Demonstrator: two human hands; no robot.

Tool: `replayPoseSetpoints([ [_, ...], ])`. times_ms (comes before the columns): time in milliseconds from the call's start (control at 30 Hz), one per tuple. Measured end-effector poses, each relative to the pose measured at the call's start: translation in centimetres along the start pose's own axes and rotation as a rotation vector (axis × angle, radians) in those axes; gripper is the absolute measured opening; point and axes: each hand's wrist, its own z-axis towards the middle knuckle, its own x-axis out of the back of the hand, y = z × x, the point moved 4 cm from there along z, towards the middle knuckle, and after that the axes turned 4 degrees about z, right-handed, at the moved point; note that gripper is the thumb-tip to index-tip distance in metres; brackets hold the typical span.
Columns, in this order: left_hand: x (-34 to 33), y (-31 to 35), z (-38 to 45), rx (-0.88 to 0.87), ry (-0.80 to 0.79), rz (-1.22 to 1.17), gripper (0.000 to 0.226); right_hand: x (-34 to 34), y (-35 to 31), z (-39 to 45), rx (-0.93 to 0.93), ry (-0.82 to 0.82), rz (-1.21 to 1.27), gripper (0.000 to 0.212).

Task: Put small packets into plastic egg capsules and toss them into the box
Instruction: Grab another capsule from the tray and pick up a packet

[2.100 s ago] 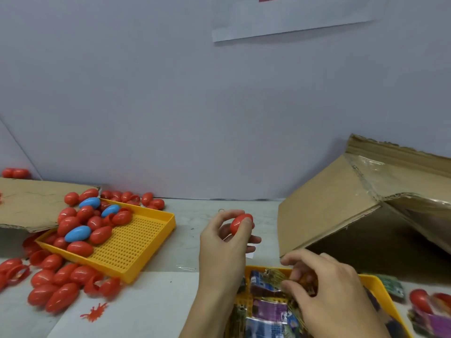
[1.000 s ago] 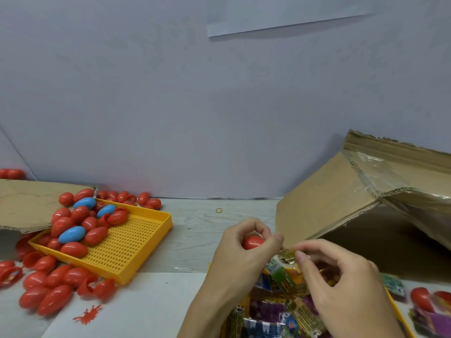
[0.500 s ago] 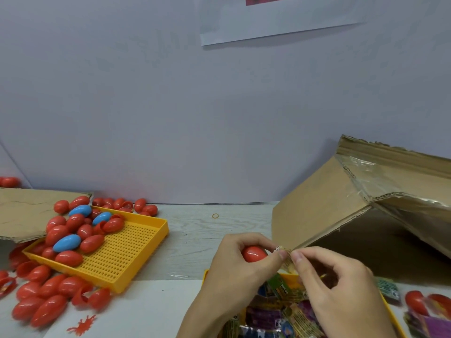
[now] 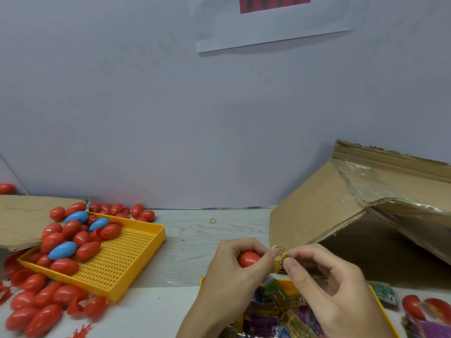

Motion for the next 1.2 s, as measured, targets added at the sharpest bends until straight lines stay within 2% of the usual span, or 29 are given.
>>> replayPoseSetpoints([
  [67,-0.1,0.0,0.0,-0.008,-0.015,0.006,0.024,0.0,-0.1,0.1,-0.014,-0.012,0.027,0.028],
  [233,0.0,0.0,-0.1,-0.027,-0.052,-0.050,0.025,0.7,0.5,0.4,-0.017,0.013,0.178,0.027],
  [300,-0.2,0.0,0.0,-0.023,-0.115,-0.107,0.029,1.0,0.6,0.5,-0.030,0.026,0.300,0.043],
  [367,-0.4,0.0,0.0,-0.011,-0.189,-0.188,0.032,1.0,0.8,0.5,-0.063,0.036,0.391,0.074],
  [467,-0.6,0.1,-0.1,-0.003,-0.248,-0.281,0.036,0.9,1.4,0.6,-0.138,0.051,0.543,0.083],
  [567,-0.5,0.2,-0.1,-0.005,-0.240,-0.316,0.041,0.6,1.2,0.6,-0.167,0.035,0.598,0.079],
  [667,-0.4,0.0,-0.1,-0.011,-0.197,-0.286,0.041,0.3,1.1,0.5,-0.177,-0.002,0.572,0.060],
  [767,-0.4,-0.1,0.1,-0.012,-0.141,-0.247,0.045,0.3,1.5,0.4,-0.211,0.000,0.555,0.053],
  [867,-0.4,-0.1,0.2,0.010,-0.126,-0.342,0.045,0.4,1.4,0.5,-0.242,0.044,0.567,0.031],
  [967,-0.6,0.0,0.4,0.038,-0.153,-0.536,0.026,0.5,1.3,0.6,-0.248,0.107,0.573,0.020],
  [1067,-0.7,-0.3,0.5,0.076,-0.148,-0.677,0.027,0.4,1.3,0.6,-0.267,0.147,0.559,0.015],
  [1200,-0.4,-0.4,0.5,0.032,-0.057,-0.656,0.031,0.5,1.4,0.6,-0.280,0.181,0.534,0.014],
])
